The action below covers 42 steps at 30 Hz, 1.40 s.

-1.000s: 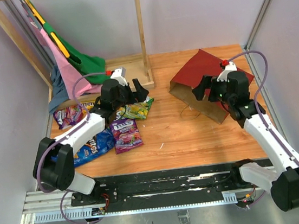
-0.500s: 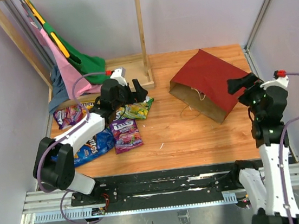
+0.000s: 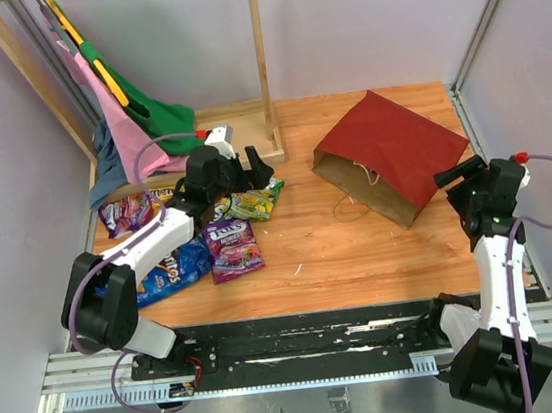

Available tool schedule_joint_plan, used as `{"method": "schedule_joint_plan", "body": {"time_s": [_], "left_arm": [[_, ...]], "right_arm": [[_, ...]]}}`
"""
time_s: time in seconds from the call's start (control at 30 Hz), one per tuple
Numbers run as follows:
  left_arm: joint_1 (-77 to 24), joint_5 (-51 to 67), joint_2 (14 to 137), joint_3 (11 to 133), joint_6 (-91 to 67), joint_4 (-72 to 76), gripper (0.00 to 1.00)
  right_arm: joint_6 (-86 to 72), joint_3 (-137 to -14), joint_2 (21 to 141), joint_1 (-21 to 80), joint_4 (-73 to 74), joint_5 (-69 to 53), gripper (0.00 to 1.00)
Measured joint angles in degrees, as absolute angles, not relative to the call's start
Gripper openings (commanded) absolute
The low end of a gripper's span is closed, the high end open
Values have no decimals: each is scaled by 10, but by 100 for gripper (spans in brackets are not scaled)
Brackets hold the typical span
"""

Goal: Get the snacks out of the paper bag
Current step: Adjust the paper bag at the center of the board.

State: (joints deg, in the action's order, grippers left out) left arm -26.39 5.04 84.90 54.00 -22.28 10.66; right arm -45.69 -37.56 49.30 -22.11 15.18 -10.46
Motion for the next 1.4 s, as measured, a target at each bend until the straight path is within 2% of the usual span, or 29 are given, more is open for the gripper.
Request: {"method": "schedule_joint_plan", "body": {"time_s": [0.33, 0.53, 0.7, 0.9, 1.0, 1.13, 1.4], "left_arm": [[-264, 51, 855, 540, -223, 106, 100], [-264, 48, 855, 540, -223, 106, 100], [-264, 45, 855, 540, -223, 106, 100], [-264, 38, 855, 540, -220, 105, 100], [-264, 35, 855, 540, -219, 105, 100], [-264, 32, 855, 540, -218, 103, 100], [-264, 25, 857, 540, -216, 102, 100]], "right_arm": [[-474, -339, 574, -230, 73, -114, 58], [-481, -334, 609, -230, 18, -140, 37], [-487, -333, 623, -230, -11, -155, 32], [-493, -330, 627, -230, -27, -163, 17], [-496, -329, 628, -230, -33, -163, 14], [-501, -326, 634, -230, -45, -164, 1], [-513, -323, 645, -230, -60, -164, 1]]}}
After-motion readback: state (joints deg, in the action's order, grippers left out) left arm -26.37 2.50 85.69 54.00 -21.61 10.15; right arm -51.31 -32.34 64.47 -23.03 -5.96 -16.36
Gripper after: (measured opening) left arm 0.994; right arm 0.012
